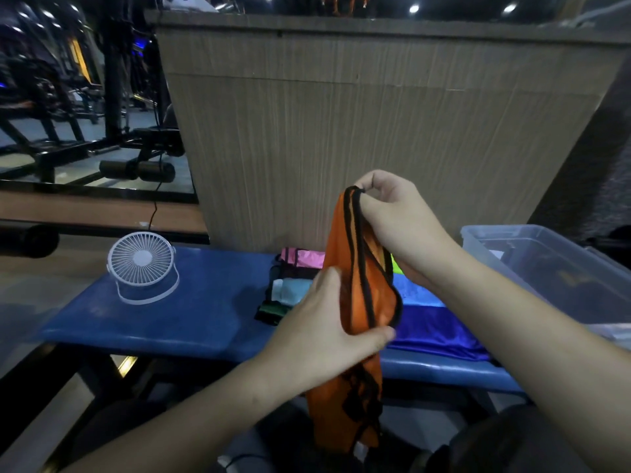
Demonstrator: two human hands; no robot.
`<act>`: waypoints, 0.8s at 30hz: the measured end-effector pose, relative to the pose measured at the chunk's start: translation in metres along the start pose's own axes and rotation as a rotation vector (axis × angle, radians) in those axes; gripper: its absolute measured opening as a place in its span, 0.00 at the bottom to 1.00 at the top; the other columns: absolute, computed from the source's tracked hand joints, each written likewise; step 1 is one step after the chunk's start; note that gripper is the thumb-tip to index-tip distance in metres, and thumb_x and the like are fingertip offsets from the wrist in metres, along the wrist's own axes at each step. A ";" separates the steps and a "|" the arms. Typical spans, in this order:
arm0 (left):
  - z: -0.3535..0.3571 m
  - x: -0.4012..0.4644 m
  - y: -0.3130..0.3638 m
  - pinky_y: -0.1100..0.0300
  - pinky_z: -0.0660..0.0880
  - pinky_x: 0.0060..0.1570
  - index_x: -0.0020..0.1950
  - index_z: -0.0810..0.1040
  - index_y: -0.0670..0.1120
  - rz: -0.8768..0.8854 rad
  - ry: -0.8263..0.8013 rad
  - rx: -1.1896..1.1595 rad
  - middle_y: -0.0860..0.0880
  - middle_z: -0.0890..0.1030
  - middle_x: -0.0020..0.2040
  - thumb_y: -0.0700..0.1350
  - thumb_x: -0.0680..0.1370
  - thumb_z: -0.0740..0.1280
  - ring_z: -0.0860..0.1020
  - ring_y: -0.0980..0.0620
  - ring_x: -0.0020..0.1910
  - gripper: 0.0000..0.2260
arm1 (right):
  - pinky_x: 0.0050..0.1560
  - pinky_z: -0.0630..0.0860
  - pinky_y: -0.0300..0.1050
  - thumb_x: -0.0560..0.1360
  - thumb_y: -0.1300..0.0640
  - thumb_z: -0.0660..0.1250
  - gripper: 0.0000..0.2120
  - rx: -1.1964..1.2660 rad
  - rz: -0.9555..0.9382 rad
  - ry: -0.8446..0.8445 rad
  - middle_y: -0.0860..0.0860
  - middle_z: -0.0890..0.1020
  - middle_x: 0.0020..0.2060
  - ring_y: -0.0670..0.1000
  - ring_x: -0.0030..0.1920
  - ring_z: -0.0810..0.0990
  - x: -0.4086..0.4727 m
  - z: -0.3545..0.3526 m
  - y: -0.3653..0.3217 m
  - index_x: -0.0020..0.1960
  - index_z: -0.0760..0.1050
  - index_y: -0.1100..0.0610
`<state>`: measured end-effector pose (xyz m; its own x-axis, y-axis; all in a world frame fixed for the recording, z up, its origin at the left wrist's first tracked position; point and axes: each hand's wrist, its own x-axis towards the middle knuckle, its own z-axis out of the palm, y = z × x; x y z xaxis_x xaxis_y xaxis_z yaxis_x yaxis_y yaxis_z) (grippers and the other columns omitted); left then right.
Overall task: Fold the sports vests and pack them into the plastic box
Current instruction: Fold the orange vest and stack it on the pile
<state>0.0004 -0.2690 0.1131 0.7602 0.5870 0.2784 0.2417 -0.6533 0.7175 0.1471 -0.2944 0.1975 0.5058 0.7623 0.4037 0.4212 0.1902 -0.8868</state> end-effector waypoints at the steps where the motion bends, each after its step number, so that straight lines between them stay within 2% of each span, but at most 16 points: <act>1: 0.001 0.003 -0.006 0.51 0.76 0.56 0.59 0.67 0.58 -0.010 0.004 0.012 0.59 0.75 0.54 0.63 0.68 0.71 0.76 0.59 0.55 0.24 | 0.32 0.72 0.46 0.74 0.61 0.65 0.06 0.012 0.004 0.003 0.52 0.79 0.31 0.51 0.31 0.77 0.000 -0.002 0.000 0.40 0.76 0.52; 4: 0.003 0.011 -0.026 0.54 0.77 0.54 0.62 0.68 0.60 -0.027 -0.016 0.017 0.59 0.76 0.54 0.54 0.71 0.71 0.77 0.60 0.53 0.22 | 0.25 0.72 0.40 0.78 0.67 0.62 0.08 0.127 0.017 0.005 0.51 0.79 0.29 0.49 0.27 0.77 0.001 -0.010 -0.007 0.43 0.74 0.57; 6: 0.006 0.015 -0.042 0.57 0.78 0.51 0.57 0.71 0.62 -0.036 -0.017 -0.027 0.59 0.78 0.50 0.52 0.72 0.72 0.79 0.62 0.49 0.17 | 0.25 0.72 0.39 0.79 0.68 0.60 0.08 0.198 0.020 -0.007 0.52 0.78 0.30 0.48 0.27 0.77 0.001 -0.016 -0.011 0.45 0.74 0.58; 10: 0.008 0.022 -0.073 0.55 0.80 0.50 0.49 0.79 0.62 -0.094 0.037 -0.149 0.63 0.82 0.47 0.52 0.75 0.74 0.81 0.63 0.45 0.06 | 0.28 0.74 0.40 0.79 0.68 0.60 0.08 0.227 0.021 -0.052 0.53 0.78 0.32 0.48 0.29 0.77 0.003 -0.026 -0.009 0.46 0.74 0.58; 11: 0.007 0.024 -0.078 0.56 0.79 0.49 0.47 0.80 0.62 -0.087 0.050 -0.168 0.63 0.83 0.45 0.49 0.76 0.74 0.82 0.64 0.44 0.07 | 0.29 0.74 0.41 0.79 0.69 0.60 0.08 0.214 0.022 -0.052 0.53 0.79 0.33 0.49 0.30 0.77 0.004 -0.029 -0.006 0.47 0.74 0.58; 14: -0.005 0.032 -0.086 0.59 0.76 0.43 0.42 0.81 0.66 -0.072 0.124 -0.168 0.63 0.83 0.38 0.36 0.76 0.69 0.79 0.67 0.40 0.21 | 0.33 0.74 0.41 0.79 0.69 0.60 0.09 0.208 0.028 -0.016 0.54 0.79 0.35 0.49 0.33 0.78 0.007 -0.043 0.005 0.47 0.74 0.58; 16: -0.018 0.039 -0.085 0.56 0.77 0.44 0.45 0.83 0.63 -0.073 0.191 -0.195 0.56 0.85 0.39 0.37 0.72 0.66 0.80 0.61 0.40 0.19 | 0.33 0.75 0.40 0.78 0.70 0.61 0.09 0.186 0.037 0.019 0.52 0.80 0.35 0.48 0.33 0.78 0.009 -0.055 0.013 0.48 0.75 0.58; 18: -0.033 0.047 -0.078 0.57 0.77 0.46 0.47 0.85 0.58 -0.069 0.244 -0.254 0.51 0.86 0.44 0.37 0.72 0.66 0.81 0.58 0.42 0.15 | 0.31 0.74 0.36 0.77 0.71 0.61 0.10 0.054 0.053 0.036 0.49 0.81 0.32 0.46 0.31 0.78 0.009 -0.070 0.023 0.49 0.76 0.58; 20: -0.048 0.056 -0.067 0.60 0.76 0.45 0.48 0.85 0.54 -0.070 0.294 -0.286 0.50 0.86 0.45 0.35 0.76 0.67 0.81 0.58 0.43 0.14 | 0.29 0.71 0.33 0.77 0.71 0.63 0.09 -0.165 0.073 -0.017 0.46 0.81 0.30 0.42 0.29 0.77 0.009 -0.084 0.036 0.47 0.77 0.59; 24: -0.068 0.075 -0.042 0.61 0.73 0.38 0.44 0.82 0.47 -0.037 0.302 -0.221 0.48 0.82 0.39 0.33 0.76 0.62 0.79 0.56 0.38 0.12 | 0.35 0.73 0.32 0.74 0.72 0.65 0.11 -0.544 0.102 -0.234 0.51 0.84 0.39 0.43 0.38 0.79 0.004 -0.095 0.060 0.47 0.79 0.57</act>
<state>0.0059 -0.1650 0.1468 0.5332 0.7443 0.4021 0.1044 -0.5296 0.8418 0.2462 -0.3383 0.1672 0.4105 0.8879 0.2075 0.7356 -0.1880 -0.6508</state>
